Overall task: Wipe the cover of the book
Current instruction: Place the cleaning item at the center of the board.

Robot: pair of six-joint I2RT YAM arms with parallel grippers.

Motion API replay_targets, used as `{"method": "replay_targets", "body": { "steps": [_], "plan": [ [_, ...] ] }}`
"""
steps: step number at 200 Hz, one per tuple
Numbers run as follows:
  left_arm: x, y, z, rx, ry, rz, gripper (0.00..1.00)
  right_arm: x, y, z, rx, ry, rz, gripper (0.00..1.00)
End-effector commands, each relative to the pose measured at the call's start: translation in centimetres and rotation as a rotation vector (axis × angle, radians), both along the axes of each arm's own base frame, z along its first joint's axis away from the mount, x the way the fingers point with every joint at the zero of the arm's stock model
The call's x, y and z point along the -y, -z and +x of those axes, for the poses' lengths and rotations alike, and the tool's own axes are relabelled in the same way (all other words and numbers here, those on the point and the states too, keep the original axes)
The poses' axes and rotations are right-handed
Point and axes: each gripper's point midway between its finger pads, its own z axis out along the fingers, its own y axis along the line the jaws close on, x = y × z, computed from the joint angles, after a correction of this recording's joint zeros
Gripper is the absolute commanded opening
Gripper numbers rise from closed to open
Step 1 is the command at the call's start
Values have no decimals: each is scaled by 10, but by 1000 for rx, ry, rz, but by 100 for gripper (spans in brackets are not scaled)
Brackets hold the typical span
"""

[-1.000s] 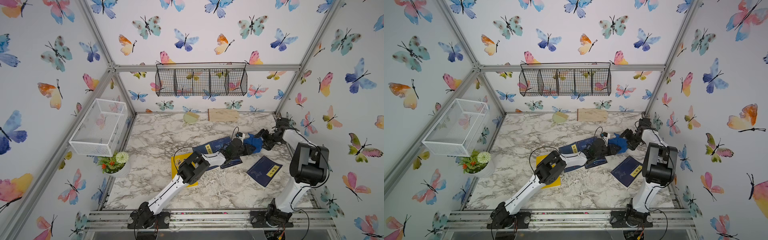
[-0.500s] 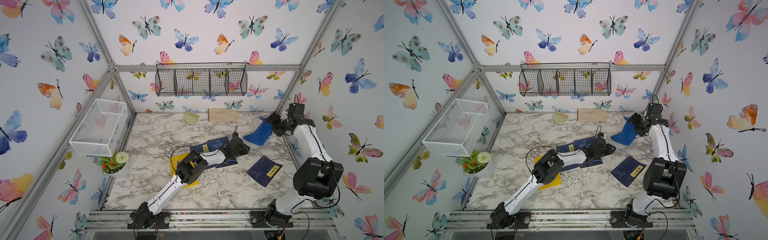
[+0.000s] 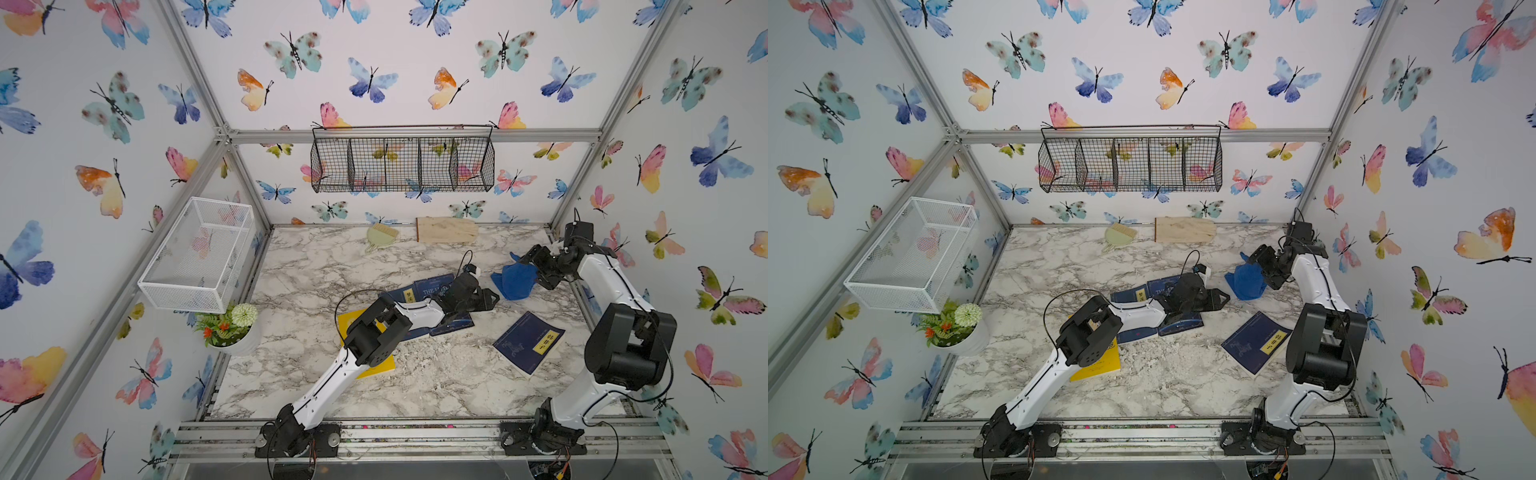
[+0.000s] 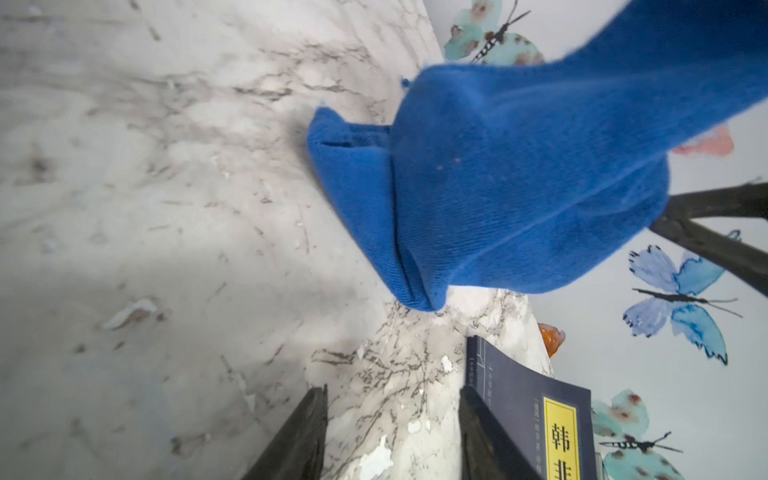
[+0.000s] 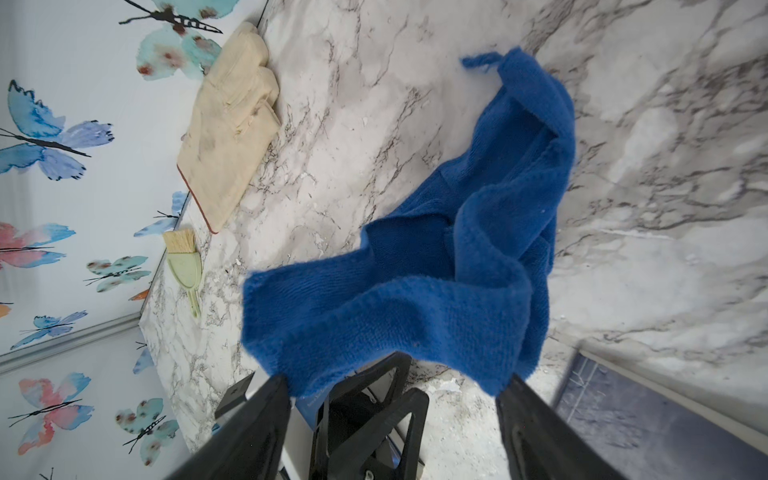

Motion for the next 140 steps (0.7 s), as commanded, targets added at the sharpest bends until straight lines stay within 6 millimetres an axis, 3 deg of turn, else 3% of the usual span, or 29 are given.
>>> {"method": "replay_targets", "body": {
  "steps": [1, 40, 84, 140],
  "plan": [
    [3, -44, -6, 172, 84, -77, 55, -11, 25, -9, -48, -40, 61, 80],
    [-1, -42, -1, 236, 87, -68, 57, -32, 53, -19, -90, -85, 194, 79],
    [0, -37, 1, 247, 69, -68, 59, -56, 40, -28, -40, -135, 336, 78],
    [7, -54, -2, 312, 78, -126, 59, -69, 33, -39, -32, -173, 414, 78]
  ]
}}
